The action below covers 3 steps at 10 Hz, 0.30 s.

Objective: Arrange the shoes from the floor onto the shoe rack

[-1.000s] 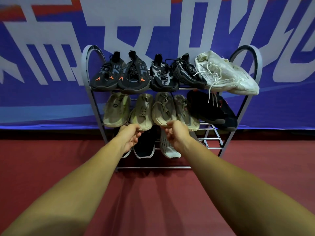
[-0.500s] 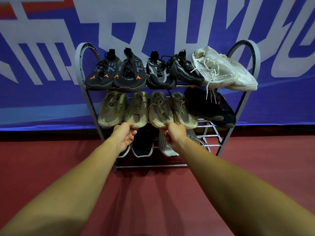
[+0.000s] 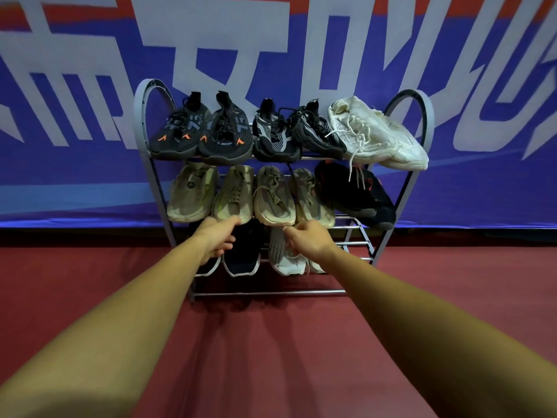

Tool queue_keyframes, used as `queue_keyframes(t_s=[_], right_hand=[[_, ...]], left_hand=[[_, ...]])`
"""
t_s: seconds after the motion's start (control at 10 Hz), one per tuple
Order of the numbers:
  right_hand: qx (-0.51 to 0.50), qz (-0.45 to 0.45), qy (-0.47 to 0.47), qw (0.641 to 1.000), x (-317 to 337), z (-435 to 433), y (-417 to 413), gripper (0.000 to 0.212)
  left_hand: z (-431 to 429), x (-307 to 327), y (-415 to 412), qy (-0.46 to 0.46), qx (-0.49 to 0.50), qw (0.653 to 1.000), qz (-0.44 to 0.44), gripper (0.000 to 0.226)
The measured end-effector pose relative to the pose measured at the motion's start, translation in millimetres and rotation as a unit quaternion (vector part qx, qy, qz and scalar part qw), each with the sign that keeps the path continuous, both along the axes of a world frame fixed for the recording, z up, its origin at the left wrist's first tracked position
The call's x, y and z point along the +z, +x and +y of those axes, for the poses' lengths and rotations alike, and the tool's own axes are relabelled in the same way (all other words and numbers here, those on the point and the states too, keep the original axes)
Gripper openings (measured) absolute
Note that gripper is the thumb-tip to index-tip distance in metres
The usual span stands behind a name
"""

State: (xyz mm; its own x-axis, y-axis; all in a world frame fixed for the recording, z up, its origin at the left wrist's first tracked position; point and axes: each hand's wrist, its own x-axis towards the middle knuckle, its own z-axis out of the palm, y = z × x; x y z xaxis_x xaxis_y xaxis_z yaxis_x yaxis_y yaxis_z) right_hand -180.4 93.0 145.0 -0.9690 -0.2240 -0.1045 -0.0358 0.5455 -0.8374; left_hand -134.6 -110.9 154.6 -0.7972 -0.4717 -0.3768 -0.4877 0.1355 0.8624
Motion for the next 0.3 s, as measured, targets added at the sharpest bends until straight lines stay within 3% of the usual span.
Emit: queue_keyframes(t_s=[0.1,0.3], right_hand=[[0.035,0.040,0.082,0.995,8.5,0.5,13.5,0.037],[0.082,0.068,0.151,0.983,45.4,0.2,36.8,0.035]], left_hand=[[8.1,8.9,9.2,-0.132,-0.046,0.990,-0.005,0.033],[28.2,36.9,11.2,-0.235,-0.109,0.963,0.076,0.027]])
